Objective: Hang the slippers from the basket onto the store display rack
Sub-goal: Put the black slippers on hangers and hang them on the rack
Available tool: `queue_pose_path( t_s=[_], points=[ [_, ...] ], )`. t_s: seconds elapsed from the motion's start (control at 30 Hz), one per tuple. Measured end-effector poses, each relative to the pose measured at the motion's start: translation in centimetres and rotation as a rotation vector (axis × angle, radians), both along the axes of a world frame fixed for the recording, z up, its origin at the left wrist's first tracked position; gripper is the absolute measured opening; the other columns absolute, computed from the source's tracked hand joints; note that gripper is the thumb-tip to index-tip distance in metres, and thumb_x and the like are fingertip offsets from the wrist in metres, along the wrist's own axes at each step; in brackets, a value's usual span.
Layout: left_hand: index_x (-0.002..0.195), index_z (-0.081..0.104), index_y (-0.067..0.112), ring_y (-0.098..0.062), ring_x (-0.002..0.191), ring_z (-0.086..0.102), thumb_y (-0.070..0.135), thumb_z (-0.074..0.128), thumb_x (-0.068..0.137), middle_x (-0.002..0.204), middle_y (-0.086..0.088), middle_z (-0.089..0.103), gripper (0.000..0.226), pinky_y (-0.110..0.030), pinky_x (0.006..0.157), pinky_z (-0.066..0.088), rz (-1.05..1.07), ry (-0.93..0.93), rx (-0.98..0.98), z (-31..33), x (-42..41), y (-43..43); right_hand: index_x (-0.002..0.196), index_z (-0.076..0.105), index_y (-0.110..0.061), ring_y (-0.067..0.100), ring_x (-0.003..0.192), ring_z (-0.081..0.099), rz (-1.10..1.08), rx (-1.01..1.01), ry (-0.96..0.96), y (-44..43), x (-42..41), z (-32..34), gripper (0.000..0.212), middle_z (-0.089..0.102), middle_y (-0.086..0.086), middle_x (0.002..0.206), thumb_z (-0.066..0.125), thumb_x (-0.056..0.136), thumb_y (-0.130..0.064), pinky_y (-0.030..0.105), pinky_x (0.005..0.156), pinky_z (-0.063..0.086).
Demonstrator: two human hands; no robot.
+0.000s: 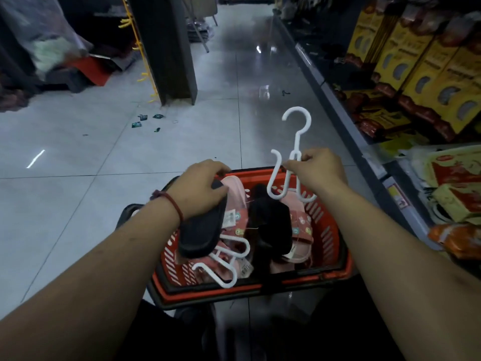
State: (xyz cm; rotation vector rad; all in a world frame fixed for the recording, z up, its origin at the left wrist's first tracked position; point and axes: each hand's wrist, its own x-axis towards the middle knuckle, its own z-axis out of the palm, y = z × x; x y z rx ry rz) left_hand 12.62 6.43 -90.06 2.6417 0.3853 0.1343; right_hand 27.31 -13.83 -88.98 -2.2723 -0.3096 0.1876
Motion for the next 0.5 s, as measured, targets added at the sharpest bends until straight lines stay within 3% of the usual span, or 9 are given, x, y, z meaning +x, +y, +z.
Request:
queue_pose_path(
  t_s=[0.17, 0.27, 0.37, 0.5],
  points=[
    [0.127, 0.062, 0.012, -0.025, 0.115, 0.056, 0.03, 0.068, 0.091, 0.128, -0.009, 0.058, 0.041, -0.036, 0.102, 0.044, -0.334, 0.181, 0.032, -3.0, 5.1, -5.0, 0.075, 0.069, -0.013, 0.023, 0.066, 0.067, -0.062, -0.039, 0.005, -0.8, 1.2, -0.8, 0.03, 0.068, 0.001, 0.069, 0.076, 0.08, -0.043, 0.032, 0.06, 0.048],
    [0.113, 0.062, 0.009, -0.026, 0.101, 0.058, 0.033, 0.067, 0.091, 0.113, -0.01, 0.063, 0.033, -0.029, 0.083, 0.043, -0.383, 0.382, 0.077, -3.7, 7.4, -6.6, 0.076, 0.069, -0.013, 0.025, 0.067, 0.068, -0.051, -0.067, -0.003, -1.7, 1.4, -1.2, 0.031, 0.069, 0.002, 0.07, 0.076, 0.078, -0.044, 0.037, 0.063, 0.053],
    [0.085, 0.06, 0.016, -0.021, 0.082, 0.054, 0.034, 0.073, 0.087, 0.082, -0.001, 0.059, 0.022, -0.026, 0.066, 0.035, -0.289, 0.367, 0.018, -3.2, 8.4, -6.8, 0.078, 0.069, -0.011, 0.025, 0.066, 0.067, -0.038, -0.079, -0.006, -2.7, 1.5, -1.3, 0.034, 0.069, 0.005, 0.07, 0.077, 0.078, -0.044, 0.036, 0.061, 0.051],
    [0.064, 0.048, 0.016, -0.021, 0.062, 0.051, 0.047, 0.068, 0.09, 0.061, -0.001, 0.048, 0.045, -0.03, 0.056, 0.034, 0.063, 0.121, -0.142, -2.3, 7.9, -5.0, 0.079, 0.071, -0.009, 0.023, 0.062, 0.064, -0.045, 0.041, -0.034, -3.3, 1.5, -1.0, 0.033, 0.069, 0.006, 0.069, 0.077, 0.081, -0.041, 0.034, 0.058, 0.048]
  ],
)
